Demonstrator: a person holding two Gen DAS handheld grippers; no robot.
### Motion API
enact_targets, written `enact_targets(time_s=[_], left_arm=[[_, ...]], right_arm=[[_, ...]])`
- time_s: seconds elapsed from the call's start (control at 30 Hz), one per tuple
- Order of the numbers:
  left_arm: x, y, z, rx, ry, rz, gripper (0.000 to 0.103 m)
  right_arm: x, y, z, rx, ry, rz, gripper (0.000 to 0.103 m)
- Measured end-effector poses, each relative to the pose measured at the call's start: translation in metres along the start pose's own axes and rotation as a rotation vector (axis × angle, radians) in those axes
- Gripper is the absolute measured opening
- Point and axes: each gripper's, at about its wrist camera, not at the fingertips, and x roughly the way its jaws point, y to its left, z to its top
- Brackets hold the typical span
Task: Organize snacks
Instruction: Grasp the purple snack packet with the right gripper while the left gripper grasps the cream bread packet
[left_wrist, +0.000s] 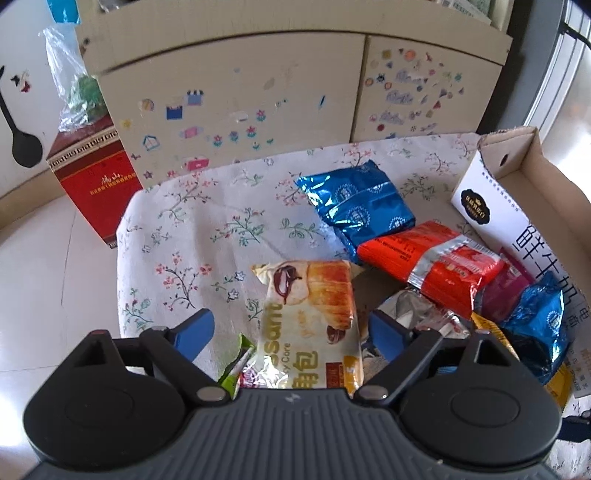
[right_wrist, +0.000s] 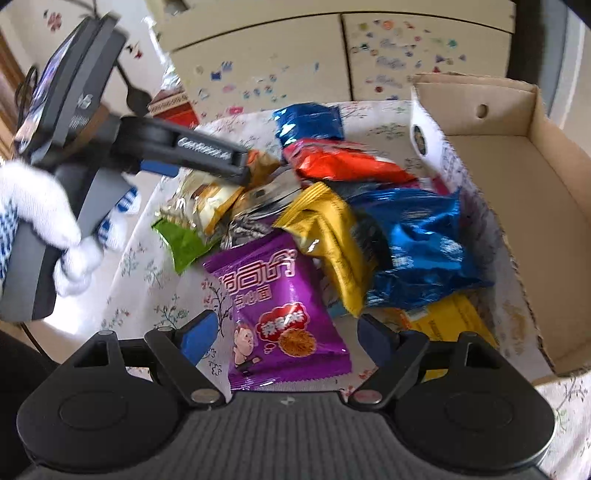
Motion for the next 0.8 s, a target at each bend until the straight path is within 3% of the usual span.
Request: enact_targets(time_s=[0.3, 0.37, 0.53, 0.8], left_arm=[[0.011, 0.001, 0.0, -0.001, 0.011, -0.026, 0.087], [0.01, 0.002, 0.0, 0.001, 0.005, -0.023, 0.084], [0.005, 0.002, -0.002, -0.01, 0.001, -0.056, 0.06], [-0.01, 0.0, -0.011, 0.019, -0.04, -0.071, 0.053]], right_arm=[[0.023, 0.02, 0.002, -0.108, 0.029, -0.04, 0.086], [0.027, 0.023, 0.001, -0.129, 0.033, -0.059, 0.084], [0.03, 0.024, 0.0, -0.154, 0.033, -0.076, 0.073], [0.02, 0.019, -0.003, -0.157, 0.009, -0.03, 0.069]])
